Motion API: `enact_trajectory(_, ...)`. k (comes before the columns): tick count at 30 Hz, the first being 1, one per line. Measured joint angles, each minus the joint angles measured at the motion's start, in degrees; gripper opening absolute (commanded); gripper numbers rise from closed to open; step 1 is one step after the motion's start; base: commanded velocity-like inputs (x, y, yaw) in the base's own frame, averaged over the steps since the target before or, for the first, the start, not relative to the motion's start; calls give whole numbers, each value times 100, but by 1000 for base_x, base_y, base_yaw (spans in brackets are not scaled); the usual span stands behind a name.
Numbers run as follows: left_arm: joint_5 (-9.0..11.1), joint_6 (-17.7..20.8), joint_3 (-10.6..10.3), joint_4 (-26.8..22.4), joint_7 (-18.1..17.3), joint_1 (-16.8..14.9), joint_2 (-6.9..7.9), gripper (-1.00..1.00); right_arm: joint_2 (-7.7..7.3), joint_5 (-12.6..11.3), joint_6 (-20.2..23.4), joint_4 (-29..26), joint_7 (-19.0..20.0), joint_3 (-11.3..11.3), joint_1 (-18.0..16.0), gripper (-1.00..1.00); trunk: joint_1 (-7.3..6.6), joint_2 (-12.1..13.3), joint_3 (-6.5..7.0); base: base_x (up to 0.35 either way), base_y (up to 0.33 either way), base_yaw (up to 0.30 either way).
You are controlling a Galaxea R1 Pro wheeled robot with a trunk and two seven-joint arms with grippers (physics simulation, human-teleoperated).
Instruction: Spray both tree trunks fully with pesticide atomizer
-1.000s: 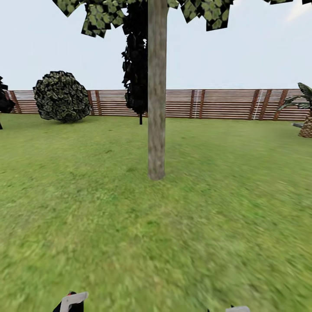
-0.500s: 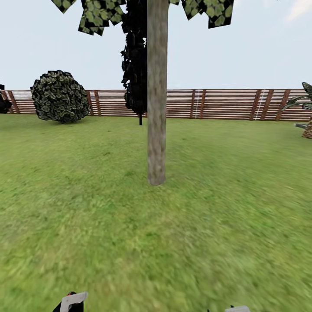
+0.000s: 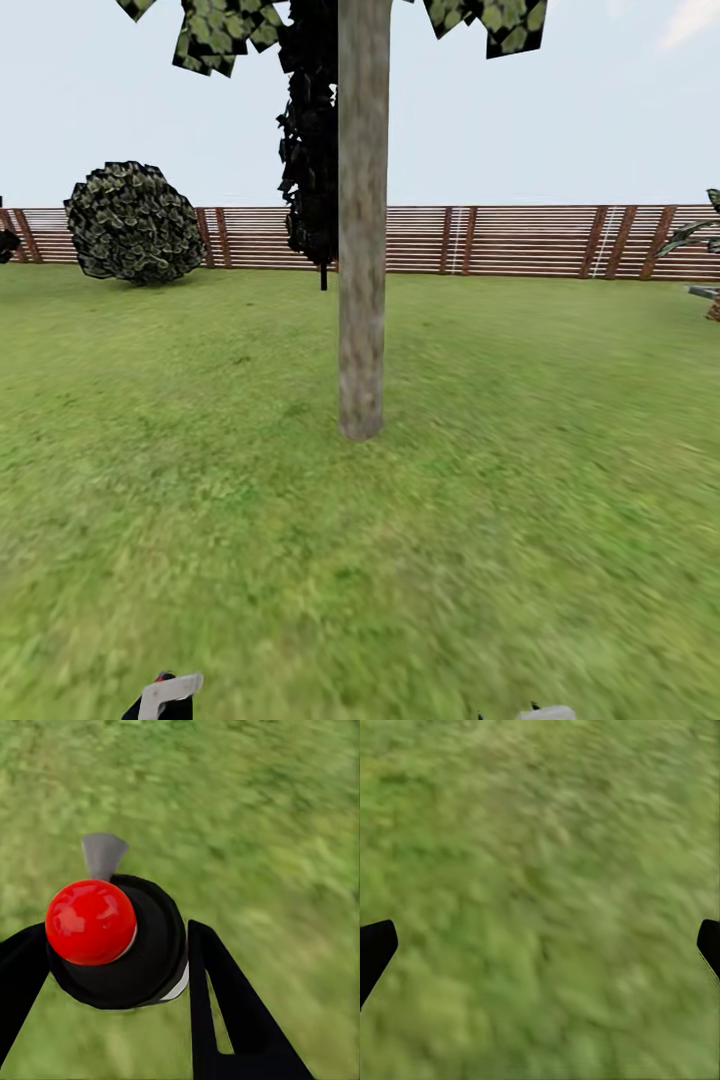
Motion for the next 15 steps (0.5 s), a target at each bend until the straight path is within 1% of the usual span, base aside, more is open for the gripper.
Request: enact_trajectory(15, 0, -3, 0, 0, 0, 0, 0, -100, 1, 0, 0, 3, 0, 0, 0, 100, 0, 0, 0, 339, 0, 0)
